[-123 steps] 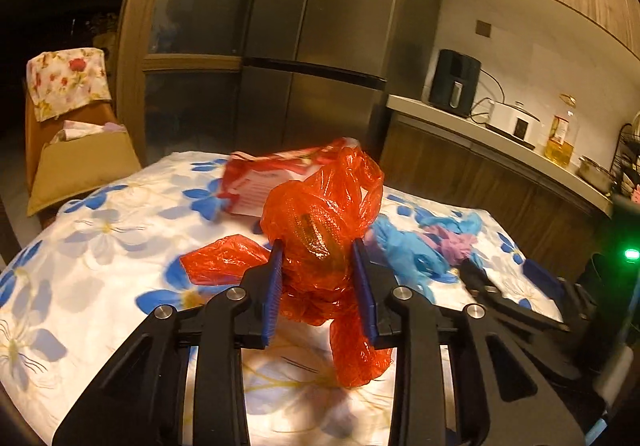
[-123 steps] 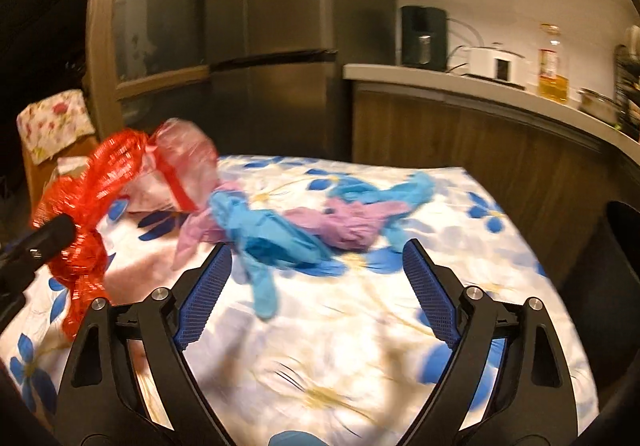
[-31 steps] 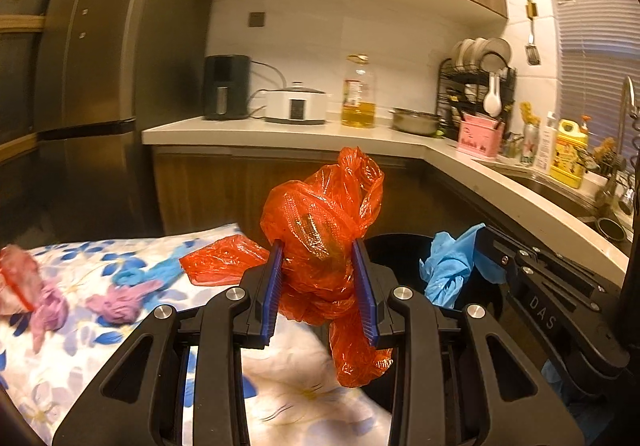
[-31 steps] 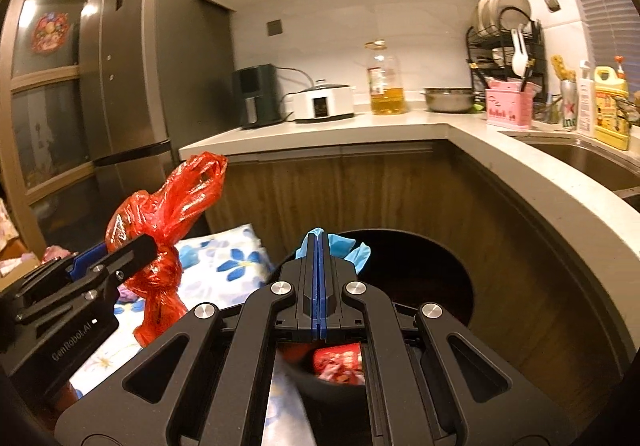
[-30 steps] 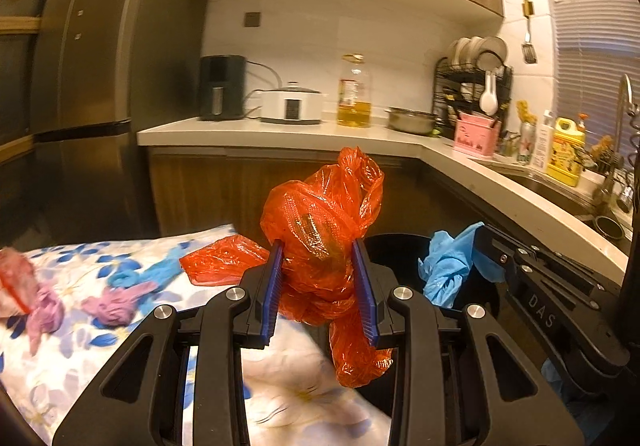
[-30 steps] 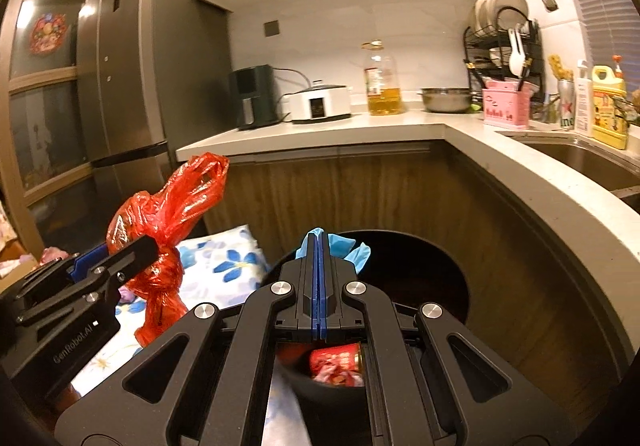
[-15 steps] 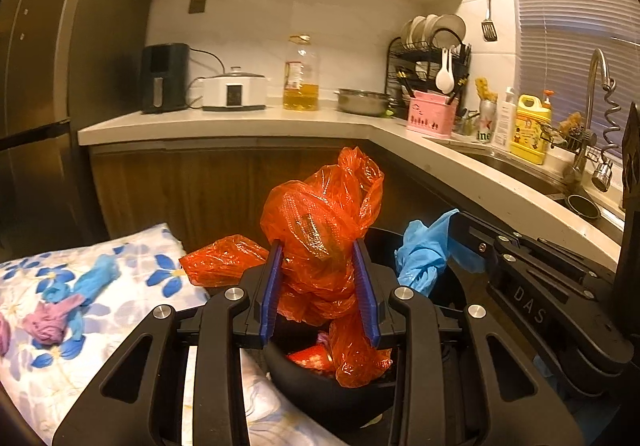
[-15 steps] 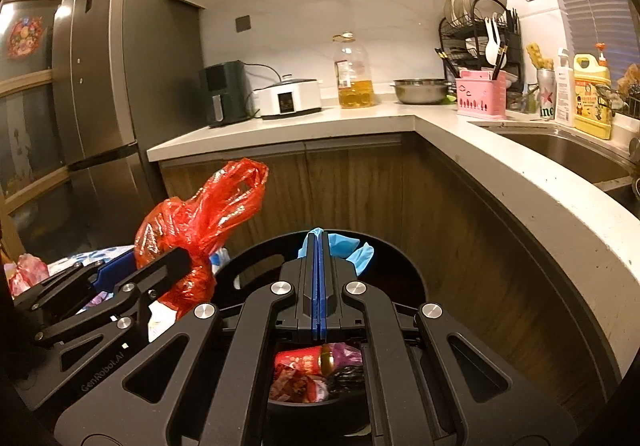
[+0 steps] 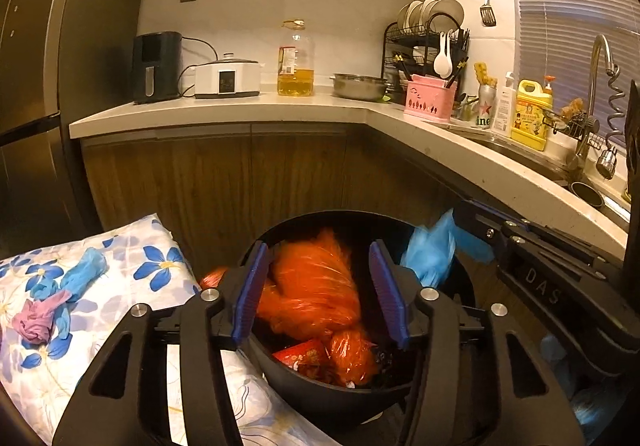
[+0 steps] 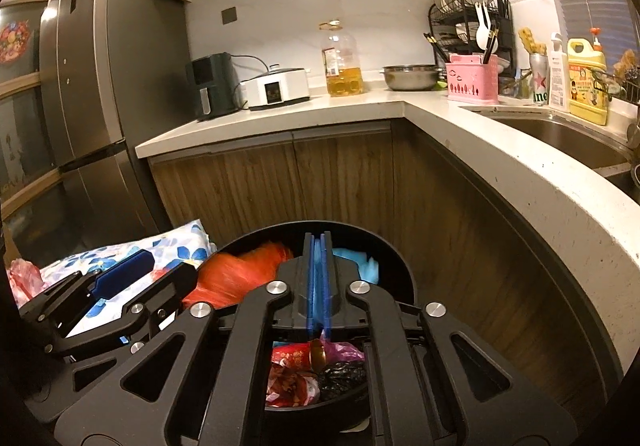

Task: Collect trash
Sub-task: 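Open both tools to drop the orange bag and blue glove into the bin, then move both tools back toward the remaining pink bag and gloves on the table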

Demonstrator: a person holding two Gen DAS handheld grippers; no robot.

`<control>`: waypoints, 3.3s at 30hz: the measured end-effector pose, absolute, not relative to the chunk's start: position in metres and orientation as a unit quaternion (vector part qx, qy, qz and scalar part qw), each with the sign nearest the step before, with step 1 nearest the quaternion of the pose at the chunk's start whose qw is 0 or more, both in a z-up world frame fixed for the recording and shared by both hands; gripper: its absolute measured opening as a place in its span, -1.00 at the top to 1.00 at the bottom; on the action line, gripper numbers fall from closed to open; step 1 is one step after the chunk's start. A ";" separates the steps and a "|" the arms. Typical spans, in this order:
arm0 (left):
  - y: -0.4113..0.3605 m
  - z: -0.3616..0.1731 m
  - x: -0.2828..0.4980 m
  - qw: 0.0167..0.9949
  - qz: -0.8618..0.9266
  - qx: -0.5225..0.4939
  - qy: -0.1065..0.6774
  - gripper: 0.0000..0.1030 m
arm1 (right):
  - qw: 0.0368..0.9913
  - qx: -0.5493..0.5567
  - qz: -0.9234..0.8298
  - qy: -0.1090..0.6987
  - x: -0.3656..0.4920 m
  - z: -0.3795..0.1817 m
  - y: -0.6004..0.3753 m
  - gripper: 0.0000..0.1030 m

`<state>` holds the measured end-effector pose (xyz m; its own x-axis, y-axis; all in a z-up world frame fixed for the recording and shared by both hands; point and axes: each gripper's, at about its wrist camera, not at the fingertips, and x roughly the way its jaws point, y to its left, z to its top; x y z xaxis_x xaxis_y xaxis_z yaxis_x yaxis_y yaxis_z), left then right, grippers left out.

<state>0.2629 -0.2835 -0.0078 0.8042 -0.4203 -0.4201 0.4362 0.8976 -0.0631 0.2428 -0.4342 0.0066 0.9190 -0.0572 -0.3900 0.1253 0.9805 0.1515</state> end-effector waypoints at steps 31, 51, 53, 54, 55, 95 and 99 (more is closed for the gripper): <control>-0.206 0.003 0.209 0.977 -0.098 -0.009 0.188 -0.89 | 0.980 0.080 -0.081 0.161 0.194 0.014 -0.406 -0.64; -0.129 -0.004 0.185 0.982 -0.013 -0.027 0.185 -0.89 | 0.984 0.065 -0.041 0.161 0.189 0.006 -0.337 -0.64; -0.118 -0.005 0.184 0.982 -0.003 -0.032 0.186 -0.89 | 0.984 0.062 -0.032 0.163 0.191 0.005 -0.327 -0.64; -0.112 -0.006 0.183 0.982 0.002 -0.035 0.187 -0.89 | 0.984 0.060 -0.029 0.163 0.192 0.004 -0.323 -0.64; -0.107 -0.006 0.182 0.981 0.008 -0.038 0.188 -0.89 | 0.984 0.058 -0.024 0.165 0.193 0.004 -0.316 -0.64; 0.052 -0.033 0.168 0.964 0.160 -0.071 0.201 -0.89 | 0.966 -0.002 0.116 0.231 0.270 -0.039 -0.123 -0.64; 0.065 -0.034 0.171 0.962 0.169 -0.074 0.202 -0.89 | 0.962 -0.009 0.128 0.241 0.286 -0.047 -0.103 -0.64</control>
<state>0.1711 0.0655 -0.0345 0.8616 0.2951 -0.4131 -0.3548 0.9320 -0.0744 0.2864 -0.1030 -0.0474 0.8516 0.2416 -0.4652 -0.2500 0.9672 0.0449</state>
